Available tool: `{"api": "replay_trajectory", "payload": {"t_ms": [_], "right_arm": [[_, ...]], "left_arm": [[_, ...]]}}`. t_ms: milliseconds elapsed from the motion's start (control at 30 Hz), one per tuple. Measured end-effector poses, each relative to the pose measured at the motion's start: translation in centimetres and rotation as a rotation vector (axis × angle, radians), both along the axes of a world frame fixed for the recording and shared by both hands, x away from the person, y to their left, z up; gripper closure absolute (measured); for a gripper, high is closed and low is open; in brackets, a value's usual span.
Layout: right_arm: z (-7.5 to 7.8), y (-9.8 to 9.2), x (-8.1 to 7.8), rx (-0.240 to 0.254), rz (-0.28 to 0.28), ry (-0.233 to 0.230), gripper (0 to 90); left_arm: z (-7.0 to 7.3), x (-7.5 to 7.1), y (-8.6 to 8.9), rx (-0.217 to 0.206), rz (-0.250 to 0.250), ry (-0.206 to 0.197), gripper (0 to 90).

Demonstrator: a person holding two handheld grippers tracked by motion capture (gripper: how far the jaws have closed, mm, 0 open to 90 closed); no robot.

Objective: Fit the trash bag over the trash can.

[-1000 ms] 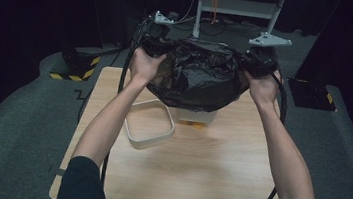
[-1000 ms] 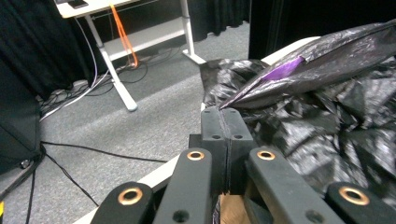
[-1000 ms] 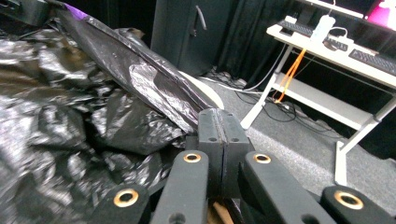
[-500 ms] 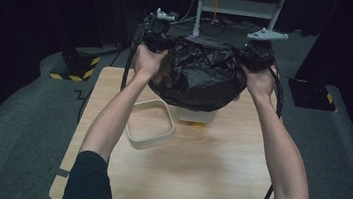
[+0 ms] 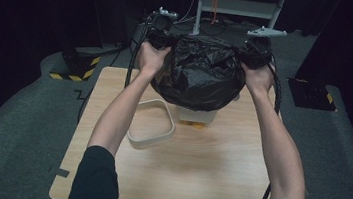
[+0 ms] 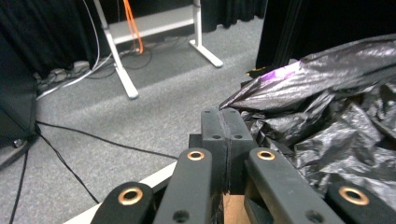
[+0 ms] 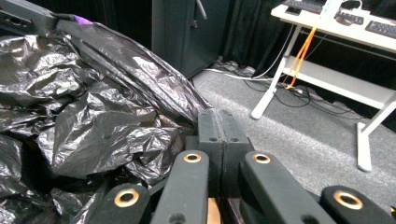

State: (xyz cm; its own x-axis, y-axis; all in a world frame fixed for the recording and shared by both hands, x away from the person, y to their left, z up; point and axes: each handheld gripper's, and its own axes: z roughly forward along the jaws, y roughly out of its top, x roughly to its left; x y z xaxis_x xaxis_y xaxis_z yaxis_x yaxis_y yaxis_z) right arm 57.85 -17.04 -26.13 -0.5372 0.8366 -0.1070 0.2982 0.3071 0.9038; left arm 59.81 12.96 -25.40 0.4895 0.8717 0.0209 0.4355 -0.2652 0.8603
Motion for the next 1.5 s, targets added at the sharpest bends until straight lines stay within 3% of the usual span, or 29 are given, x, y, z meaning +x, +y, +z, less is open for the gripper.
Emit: {"api": "replay_trajectory", "payload": {"t_ms": [433,633,833,933,1033,1133,1300,1500], "right_arm": [[-0.4,-0.1,1.5,0.006,-0.009,0.074,90.0],[-1.0,-0.5,2.1,0.017,-0.014,0.109,90.0],[-1.5,-0.1,2.5,0.022,-0.006,0.131,90.0],[-1.8,0.0,2.8,-0.002,-0.017,0.149,90.0],[-2.6,-0.1,3.1,-0.012,-0.027,0.188,90.0],[-3.0,-0.1,2.9,-0.006,-0.018,0.181,90.0],[-2.5,-0.5,2.2,0.016,-0.024,0.153,82.3],[-1.0,-1.7,0.3,0.034,-0.045,0.100,70.9]], "left_arm": [[-1.5,1.5,-0.2,-0.039,0.003,0.065,89.2],[-1.8,1.6,-0.6,-0.016,-0.012,0.066,89.2],[-2.0,1.8,-0.4,-0.033,-0.018,0.078,89.2],[-2.4,2.1,-0.3,-0.009,-0.007,0.089,89.3],[-3.1,2.2,0.1,-0.016,-0.009,0.103,89.2],[-3.5,1.9,0.3,-0.034,-0.010,0.101,88.5],[-3.3,0.9,1.0,-0.078,0.005,0.064,74.4],[-2.6,-0.9,2.1,-0.092,0.032,0.008,59.8]]}}
